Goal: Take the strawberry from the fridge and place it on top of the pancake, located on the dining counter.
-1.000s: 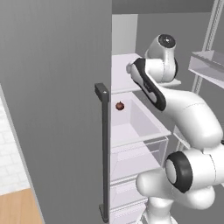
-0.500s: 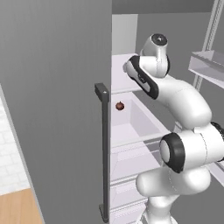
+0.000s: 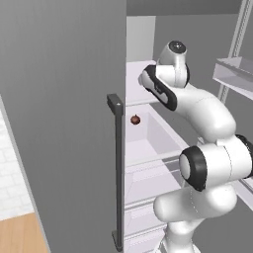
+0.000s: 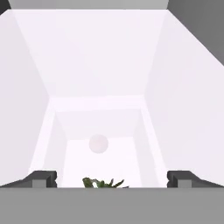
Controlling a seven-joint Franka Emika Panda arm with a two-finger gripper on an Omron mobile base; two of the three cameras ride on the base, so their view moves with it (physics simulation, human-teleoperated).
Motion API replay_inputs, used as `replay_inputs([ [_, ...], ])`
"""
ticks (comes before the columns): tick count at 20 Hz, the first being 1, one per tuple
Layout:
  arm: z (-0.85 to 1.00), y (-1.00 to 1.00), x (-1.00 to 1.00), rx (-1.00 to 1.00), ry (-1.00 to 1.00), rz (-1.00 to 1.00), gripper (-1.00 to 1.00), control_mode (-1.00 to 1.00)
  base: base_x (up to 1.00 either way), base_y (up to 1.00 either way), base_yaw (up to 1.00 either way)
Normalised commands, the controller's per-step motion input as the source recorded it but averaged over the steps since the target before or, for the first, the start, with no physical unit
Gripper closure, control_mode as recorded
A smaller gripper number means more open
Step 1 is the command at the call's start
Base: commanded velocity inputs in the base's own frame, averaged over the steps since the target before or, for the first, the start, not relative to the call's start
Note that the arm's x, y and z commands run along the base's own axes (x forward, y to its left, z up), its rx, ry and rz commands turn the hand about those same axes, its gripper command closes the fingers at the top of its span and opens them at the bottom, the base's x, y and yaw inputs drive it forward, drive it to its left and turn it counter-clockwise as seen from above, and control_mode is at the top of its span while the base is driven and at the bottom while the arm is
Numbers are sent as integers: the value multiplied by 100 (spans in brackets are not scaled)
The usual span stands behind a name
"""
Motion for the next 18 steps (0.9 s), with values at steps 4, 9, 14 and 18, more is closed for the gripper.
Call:
replay_inputs([
  [4,-23,0,0,0,4,0,-100,-100,0,0,0],
  [9,-3,0,0,0,3,0,-100,-100,0,0,0],
  [14,-9,0,-1,0,10,0,100,-100,0,0,0],
  [18,-1,0,-29,0,2,0,100,-100,0,0,0],
])
